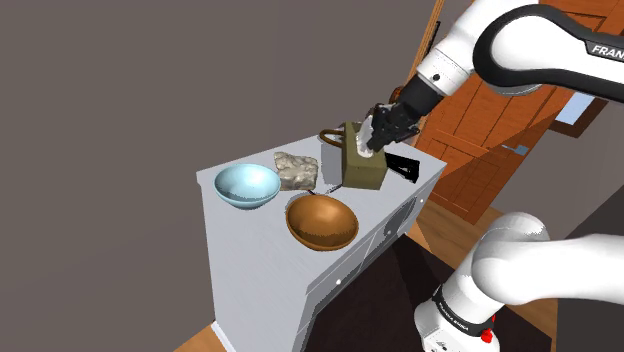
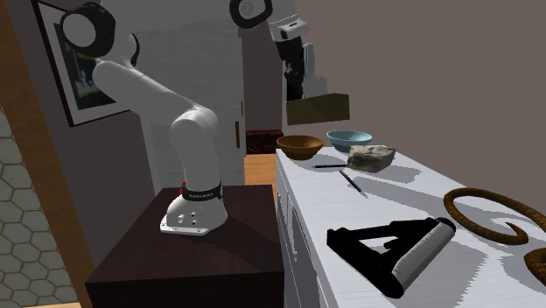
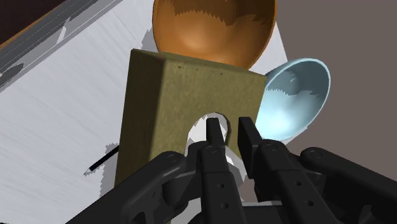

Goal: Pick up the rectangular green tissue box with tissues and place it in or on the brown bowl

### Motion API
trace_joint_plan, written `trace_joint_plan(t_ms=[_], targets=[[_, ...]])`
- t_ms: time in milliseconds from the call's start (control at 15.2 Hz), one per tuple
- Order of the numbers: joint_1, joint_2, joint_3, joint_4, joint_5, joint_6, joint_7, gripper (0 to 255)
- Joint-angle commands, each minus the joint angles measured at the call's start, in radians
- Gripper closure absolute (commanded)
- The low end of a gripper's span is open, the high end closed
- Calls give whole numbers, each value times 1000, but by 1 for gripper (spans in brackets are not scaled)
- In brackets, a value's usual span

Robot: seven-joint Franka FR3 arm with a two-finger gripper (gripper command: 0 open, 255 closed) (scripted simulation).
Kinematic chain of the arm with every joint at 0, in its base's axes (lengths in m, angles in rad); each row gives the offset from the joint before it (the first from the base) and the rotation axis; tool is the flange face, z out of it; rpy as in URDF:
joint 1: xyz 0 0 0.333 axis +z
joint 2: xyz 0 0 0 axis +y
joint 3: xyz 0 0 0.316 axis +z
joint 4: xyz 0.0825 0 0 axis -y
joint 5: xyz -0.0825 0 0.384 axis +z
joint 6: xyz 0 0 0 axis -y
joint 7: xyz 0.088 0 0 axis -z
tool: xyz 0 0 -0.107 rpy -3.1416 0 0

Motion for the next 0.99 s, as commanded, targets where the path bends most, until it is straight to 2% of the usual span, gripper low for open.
trace_joint_plan(t_ms=[0,528,924], targets=[[16,15,50,23,25,5,49,255],[51,130,252,156,100,43,240,255],[61,114,268,68,121,114,227,255]])
